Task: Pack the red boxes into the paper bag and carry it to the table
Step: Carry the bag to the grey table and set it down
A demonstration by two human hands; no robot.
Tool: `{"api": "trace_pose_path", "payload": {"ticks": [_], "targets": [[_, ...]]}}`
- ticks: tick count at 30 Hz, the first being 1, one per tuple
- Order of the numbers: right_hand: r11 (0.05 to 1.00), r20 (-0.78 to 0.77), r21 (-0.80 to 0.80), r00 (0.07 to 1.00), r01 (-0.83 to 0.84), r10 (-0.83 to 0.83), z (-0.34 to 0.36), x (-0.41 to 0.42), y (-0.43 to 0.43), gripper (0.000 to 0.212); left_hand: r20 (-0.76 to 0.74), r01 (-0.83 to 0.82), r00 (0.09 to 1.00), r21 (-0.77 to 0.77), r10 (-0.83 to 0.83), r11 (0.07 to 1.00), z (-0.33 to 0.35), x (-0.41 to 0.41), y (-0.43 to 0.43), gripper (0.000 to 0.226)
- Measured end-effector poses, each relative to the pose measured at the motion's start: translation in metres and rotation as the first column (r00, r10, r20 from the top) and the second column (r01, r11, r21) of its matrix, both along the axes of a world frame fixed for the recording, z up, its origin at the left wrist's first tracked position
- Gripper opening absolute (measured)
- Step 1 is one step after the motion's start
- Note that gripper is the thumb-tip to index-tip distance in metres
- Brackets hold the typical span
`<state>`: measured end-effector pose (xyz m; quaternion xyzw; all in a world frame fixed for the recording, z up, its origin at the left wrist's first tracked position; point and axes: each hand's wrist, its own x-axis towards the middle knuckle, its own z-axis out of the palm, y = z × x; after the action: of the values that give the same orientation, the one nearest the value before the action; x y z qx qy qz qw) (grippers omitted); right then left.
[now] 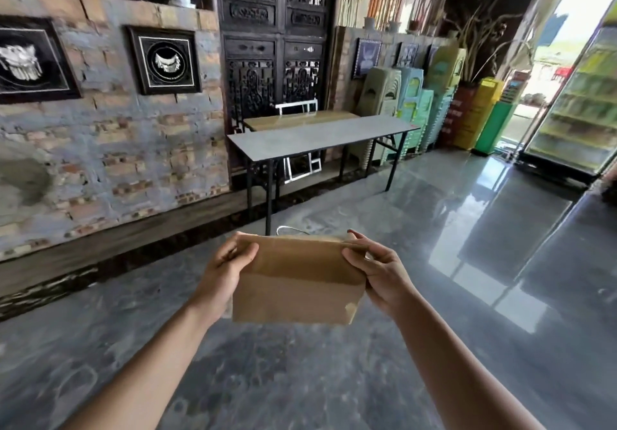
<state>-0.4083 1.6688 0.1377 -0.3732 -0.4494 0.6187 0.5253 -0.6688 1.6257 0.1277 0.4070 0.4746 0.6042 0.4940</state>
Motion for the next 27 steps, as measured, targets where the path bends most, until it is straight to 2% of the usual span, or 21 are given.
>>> {"api": "trace_pose_path", "payload": {"ticks": [3,6,11,17,23,27], "targets": [[1.000,-0.028,0.014,1.000,-0.014,0.015,-0.003,-0.008,0.076,0.020,0.030,-0.008,0.999,-0.004,0.008,1.000,0.004,-0.006,0.077,0.025],[0.999,-0.010,0.019,0.999,-0.037,0.037,-0.020,-0.011,0.161,0.026,0.014,0.001,1.000,-0.020,-0.001,1.000,-0.007,-0.010,0.159,0.018],[0.998,0.067,0.060,0.997,-0.030,0.026,-0.044,-0.014,0.323,0.022,0.004,-0.045,0.999,-0.057,0.046,0.997,-0.022,-0.011,0.311,0.020],[0.997,0.113,0.073,0.994,-0.019,0.010,-0.035,-0.018,0.517,0.019,-0.026,-0.065,0.998,-0.066,0.063,0.996,-0.015,-0.009,0.488,0.012],[0.997,0.065,-0.027,0.995,-0.076,0.078,-0.043,-0.025,0.670,0.018,0.009,-0.097,0.995,-0.076,0.098,0.992,-0.028,-0.015,0.643,0.021],[0.994,0.077,-0.018,0.991,-0.109,0.110,-0.058,-0.034,0.782,0.021,0.032,-0.064,0.997,-0.053,0.066,0.997,-0.052,-0.023,0.753,0.024]]}}
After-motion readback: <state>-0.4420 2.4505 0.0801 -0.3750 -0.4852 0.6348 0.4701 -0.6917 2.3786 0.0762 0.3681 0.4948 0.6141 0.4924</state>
